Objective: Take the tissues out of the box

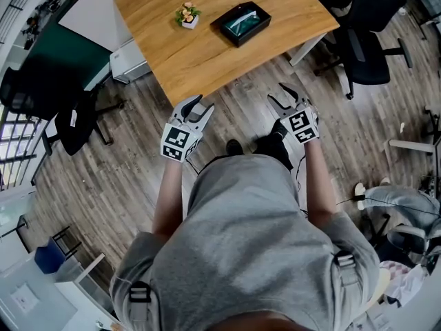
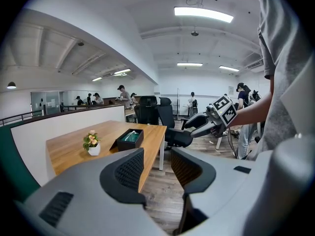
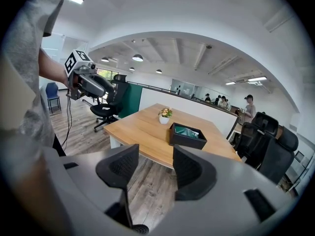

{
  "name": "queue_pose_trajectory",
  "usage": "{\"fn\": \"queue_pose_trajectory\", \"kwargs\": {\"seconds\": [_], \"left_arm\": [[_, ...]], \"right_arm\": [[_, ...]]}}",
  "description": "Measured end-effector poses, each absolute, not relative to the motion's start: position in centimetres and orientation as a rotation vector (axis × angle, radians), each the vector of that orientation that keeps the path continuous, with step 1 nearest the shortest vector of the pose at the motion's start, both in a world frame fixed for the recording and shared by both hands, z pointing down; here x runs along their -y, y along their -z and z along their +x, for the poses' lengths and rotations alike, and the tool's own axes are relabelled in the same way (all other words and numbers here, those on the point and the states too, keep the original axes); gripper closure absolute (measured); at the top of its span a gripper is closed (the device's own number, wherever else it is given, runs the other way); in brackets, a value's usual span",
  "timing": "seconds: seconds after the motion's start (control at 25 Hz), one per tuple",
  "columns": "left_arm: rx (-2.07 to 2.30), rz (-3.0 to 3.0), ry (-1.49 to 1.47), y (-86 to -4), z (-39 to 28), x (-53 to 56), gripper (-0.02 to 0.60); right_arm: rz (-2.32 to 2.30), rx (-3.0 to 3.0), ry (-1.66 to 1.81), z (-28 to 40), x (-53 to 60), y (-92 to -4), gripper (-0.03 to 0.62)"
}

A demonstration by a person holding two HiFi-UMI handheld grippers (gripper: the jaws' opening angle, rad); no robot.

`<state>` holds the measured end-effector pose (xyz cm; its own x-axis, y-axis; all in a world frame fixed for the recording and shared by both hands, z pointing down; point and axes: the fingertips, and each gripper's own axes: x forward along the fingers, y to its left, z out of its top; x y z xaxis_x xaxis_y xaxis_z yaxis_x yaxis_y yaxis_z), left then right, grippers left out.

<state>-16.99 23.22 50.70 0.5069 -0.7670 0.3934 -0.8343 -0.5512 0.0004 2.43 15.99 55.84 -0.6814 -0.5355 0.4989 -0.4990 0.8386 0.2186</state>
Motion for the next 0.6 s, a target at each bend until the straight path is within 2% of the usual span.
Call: {"fn": "queue_pose_trajectory", "kwargs": {"seconds": [0.24, 0.6], "left_arm": [[1.362, 2.553, -0.541, -50.6, -16.2, -22.5, 0.382], [1.379, 2.538, -0.533, -50.5, -14.1, -19.5, 0.374]], "right_arm": [[0.778, 2.452, 0.072, 3.4, -15.2, -55.7, 0.315], [0.736, 2.460, 0.061, 5.1, -12.6, -56.1, 0.309]]}}
